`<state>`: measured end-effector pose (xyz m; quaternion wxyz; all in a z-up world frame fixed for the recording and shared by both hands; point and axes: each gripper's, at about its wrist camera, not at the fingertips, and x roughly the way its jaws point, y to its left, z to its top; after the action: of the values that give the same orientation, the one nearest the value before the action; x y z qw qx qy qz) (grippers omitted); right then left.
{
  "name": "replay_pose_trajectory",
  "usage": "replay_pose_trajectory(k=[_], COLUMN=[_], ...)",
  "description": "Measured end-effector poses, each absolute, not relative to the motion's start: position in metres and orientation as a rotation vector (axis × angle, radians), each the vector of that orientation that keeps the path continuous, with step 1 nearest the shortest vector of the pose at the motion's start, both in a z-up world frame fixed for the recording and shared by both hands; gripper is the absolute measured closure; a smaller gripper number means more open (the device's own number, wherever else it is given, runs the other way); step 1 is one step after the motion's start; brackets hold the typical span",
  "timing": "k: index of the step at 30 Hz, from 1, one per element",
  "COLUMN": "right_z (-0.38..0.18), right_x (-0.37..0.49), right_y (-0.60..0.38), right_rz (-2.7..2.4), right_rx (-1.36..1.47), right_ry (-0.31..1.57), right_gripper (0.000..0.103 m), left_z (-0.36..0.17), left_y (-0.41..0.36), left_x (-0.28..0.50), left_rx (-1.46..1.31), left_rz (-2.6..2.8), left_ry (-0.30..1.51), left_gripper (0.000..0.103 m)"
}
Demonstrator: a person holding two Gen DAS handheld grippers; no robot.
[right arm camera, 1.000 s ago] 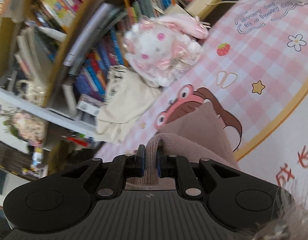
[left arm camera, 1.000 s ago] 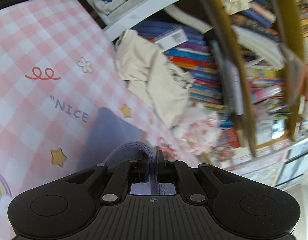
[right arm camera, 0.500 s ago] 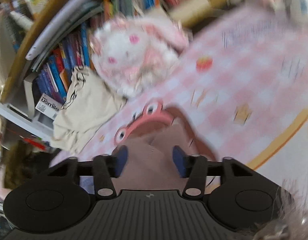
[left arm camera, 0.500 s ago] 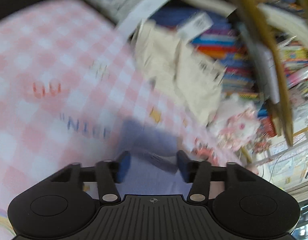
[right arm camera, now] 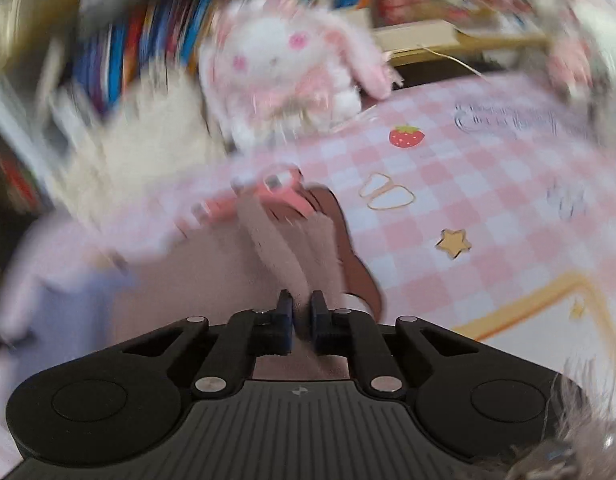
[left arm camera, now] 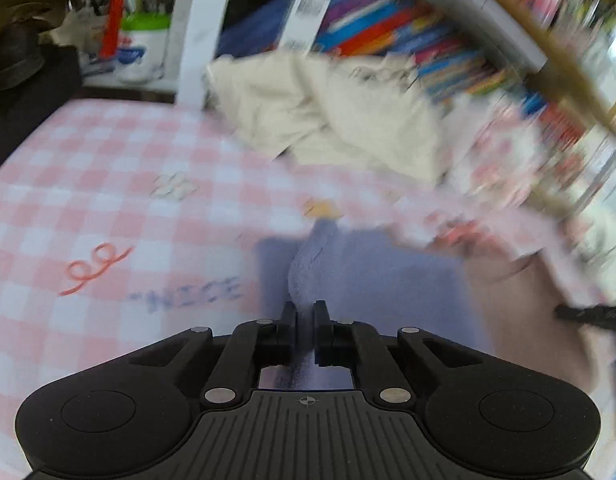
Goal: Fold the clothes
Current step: 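Carry the hem over with both grippers and lay it at the collar, then open both grippers to release the folded hem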
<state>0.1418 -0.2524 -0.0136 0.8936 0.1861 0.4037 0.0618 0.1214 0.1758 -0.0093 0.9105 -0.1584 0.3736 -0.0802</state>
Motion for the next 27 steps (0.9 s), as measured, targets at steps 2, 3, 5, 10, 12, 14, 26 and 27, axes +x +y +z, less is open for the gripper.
replay_pose_trajectory(k=[2, 3, 5, 10, 12, 14, 26, 27], right_z=[-0.01, -0.011, -0.022, -0.037, -0.033, -0.026, -0.018, -0.018], right_x=[0.137, 0.136, 0.144, 0.146, 0.141, 0.137, 0.167, 0.17], right_y=[-0.261, -0.262, -0.259, -0.263, -0.268, -0.272, -0.24, -0.236], right_rz=[0.119, 0.103, 0.089, 0.07, 0.063, 0.072, 0.175, 0.179], right_rx=[0.449, 0.433, 0.38, 0.375, 0.365, 0.351, 0.172, 0.151], right_ry=[0.809, 0.805, 0.844, 0.859, 0.843, 0.82, 0.801, 0.805], right_gripper=[0.094, 0.094, 0.094, 0.077, 0.07, 0.069, 0.07, 0.08], left_z=[-0.012, -0.018, -0.03, -0.034, -0.029, -0.022, -0.006, -0.007], left_y=[0.174, 0.175, 0.182, 0.192, 0.192, 0.19, 0.154, 0.155], left_x=[0.125, 0.13, 0.139, 0.146, 0.141, 0.136, 0.14, 0.141], left_rx=[-0.327, -0.32, -0.345, -0.381, -0.358, -0.343, -0.11, -0.12], left_rz=[-0.171, -0.157, -0.131, -0.056, -0.034, -0.057, -0.058, -0.061], left_ry=[0.782, 0.816, 0.864, 0.902, 0.881, 0.844, 0.73, 0.732], left_gripper=[0.097, 0.097, 0.095, 0.063, 0.048, 0.043, 0.04, 0.042])
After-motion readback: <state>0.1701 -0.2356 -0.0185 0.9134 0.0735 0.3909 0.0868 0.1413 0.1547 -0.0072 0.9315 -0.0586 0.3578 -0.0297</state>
